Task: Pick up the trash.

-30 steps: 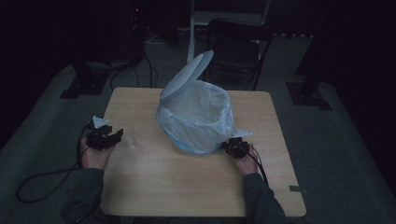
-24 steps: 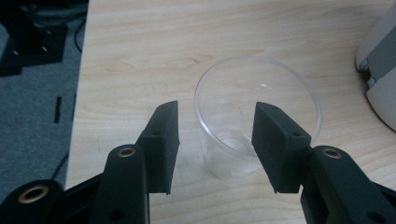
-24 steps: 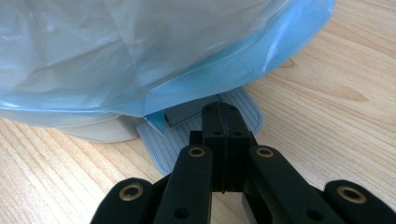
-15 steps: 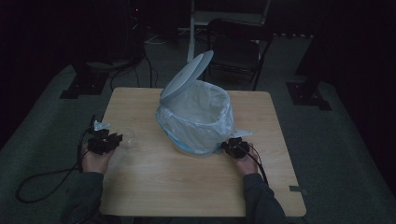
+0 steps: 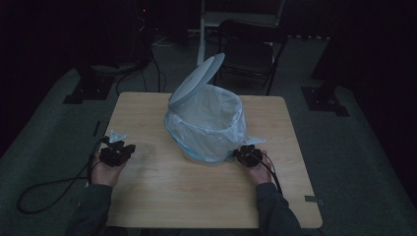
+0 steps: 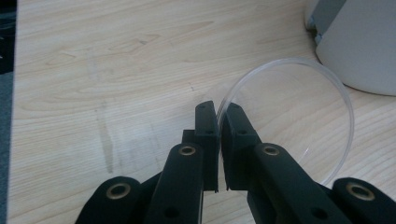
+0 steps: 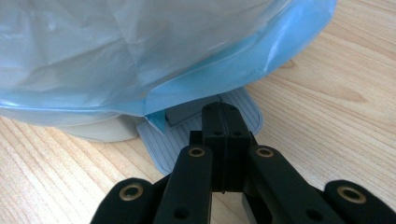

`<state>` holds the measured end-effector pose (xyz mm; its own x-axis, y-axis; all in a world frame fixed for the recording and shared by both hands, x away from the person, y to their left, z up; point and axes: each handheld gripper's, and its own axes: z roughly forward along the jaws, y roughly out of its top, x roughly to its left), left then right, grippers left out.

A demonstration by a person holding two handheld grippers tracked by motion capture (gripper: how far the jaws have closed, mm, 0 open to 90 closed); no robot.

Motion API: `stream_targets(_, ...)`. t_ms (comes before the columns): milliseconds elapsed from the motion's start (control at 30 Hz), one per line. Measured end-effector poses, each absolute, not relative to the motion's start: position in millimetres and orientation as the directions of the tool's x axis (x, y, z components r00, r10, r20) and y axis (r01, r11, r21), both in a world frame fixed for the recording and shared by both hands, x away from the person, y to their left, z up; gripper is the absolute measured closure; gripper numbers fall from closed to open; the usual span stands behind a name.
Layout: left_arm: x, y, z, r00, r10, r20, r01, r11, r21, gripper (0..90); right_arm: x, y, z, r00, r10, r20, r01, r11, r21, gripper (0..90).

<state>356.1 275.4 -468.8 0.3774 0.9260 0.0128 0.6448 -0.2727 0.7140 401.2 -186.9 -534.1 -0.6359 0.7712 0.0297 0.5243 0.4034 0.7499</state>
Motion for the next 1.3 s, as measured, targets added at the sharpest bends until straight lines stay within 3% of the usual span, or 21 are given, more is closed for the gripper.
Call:
stream_targets(267, 359.3, 269.5, -471.8, 0.401, 0.916, -0.015, 0.66, -0.277, 0.699, 86.9, 401.2, -187.1, -534.2, -0.636, 0.771, 0.03, 0.524, 0.403, 0.751, 90.0)
stream_targets(600, 363.3, 268.1, -440.0, 0.435, 0.899, -0.05, 0.676, -0.29, 0.677, 87.1, 401.0, -187.0, -534.4, -0.636, 0.771, 0.03, 0.523, 0.402, 0.752, 90.0)
stream_targets(1300, 362.8, 249.6, -448.3, 0.522, 0.85, -0.071, 0.636, -0.332, 0.696, 87.1, 400.9, -187.2, -534.5, -0.636, 0.771, 0.031, 0.522, 0.4, 0.753, 90.0)
